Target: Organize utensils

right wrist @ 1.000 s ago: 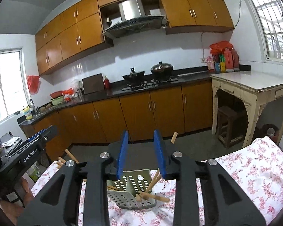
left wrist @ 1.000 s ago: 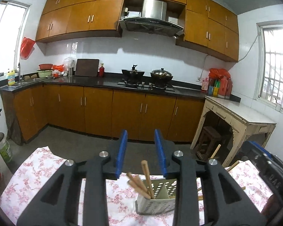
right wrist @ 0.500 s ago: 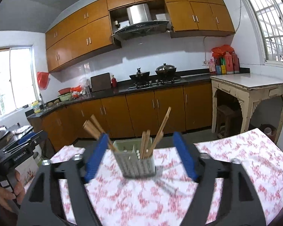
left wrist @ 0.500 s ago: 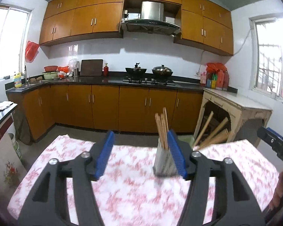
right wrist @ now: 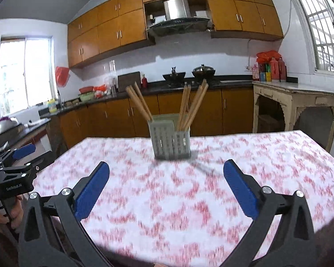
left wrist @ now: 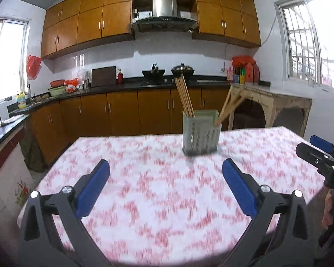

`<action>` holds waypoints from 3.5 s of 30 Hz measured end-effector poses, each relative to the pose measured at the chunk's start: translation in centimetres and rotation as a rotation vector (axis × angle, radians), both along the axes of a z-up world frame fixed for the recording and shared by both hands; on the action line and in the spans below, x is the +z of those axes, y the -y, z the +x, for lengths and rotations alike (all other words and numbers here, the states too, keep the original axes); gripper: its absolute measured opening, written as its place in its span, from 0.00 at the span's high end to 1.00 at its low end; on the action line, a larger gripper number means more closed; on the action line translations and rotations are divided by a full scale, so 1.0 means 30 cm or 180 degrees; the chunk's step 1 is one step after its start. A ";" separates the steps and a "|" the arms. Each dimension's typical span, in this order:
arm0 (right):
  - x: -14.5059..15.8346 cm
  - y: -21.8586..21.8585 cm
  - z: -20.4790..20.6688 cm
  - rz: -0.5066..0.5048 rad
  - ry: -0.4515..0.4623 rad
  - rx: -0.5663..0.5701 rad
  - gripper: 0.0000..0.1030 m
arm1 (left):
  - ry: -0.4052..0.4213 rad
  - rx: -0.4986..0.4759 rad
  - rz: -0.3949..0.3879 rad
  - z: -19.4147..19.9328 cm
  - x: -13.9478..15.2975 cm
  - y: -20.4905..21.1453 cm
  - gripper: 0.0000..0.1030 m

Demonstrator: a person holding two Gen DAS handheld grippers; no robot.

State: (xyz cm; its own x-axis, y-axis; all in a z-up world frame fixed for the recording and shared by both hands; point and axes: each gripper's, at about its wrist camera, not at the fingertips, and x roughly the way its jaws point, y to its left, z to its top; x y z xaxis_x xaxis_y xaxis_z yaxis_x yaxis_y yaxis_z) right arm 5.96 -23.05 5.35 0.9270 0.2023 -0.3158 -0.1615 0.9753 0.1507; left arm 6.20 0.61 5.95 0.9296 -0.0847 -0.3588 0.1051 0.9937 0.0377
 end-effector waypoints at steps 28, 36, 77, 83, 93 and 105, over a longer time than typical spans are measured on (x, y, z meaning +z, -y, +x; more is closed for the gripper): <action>-0.193 -0.033 -0.196 -0.0056 -0.0229 -0.0091 0.02 | -0.0343 0.0137 -0.0029 -0.142 -0.184 0.029 0.04; -0.198 -0.032 -0.207 -0.0014 -0.0230 -0.0148 0.02 | -0.0360 0.0131 -0.0030 -0.144 -0.190 0.040 0.04; -0.192 -0.022 -0.205 0.0047 -0.0224 -0.0197 0.02 | -0.0315 0.0101 -0.0051 -0.155 -0.182 0.061 0.04; -0.191 -0.022 -0.205 0.0048 -0.0223 -0.0198 0.02 | -0.0313 0.0100 -0.0051 -0.156 -0.182 0.060 0.04; -0.191 -0.022 -0.205 0.0047 -0.0223 -0.0198 0.02 | -0.0312 0.0099 -0.0050 -0.155 -0.182 0.060 0.04; -0.190 -0.022 -0.205 0.0048 -0.0225 -0.0198 0.02 | -0.0312 0.0099 -0.0048 -0.156 -0.184 0.061 0.04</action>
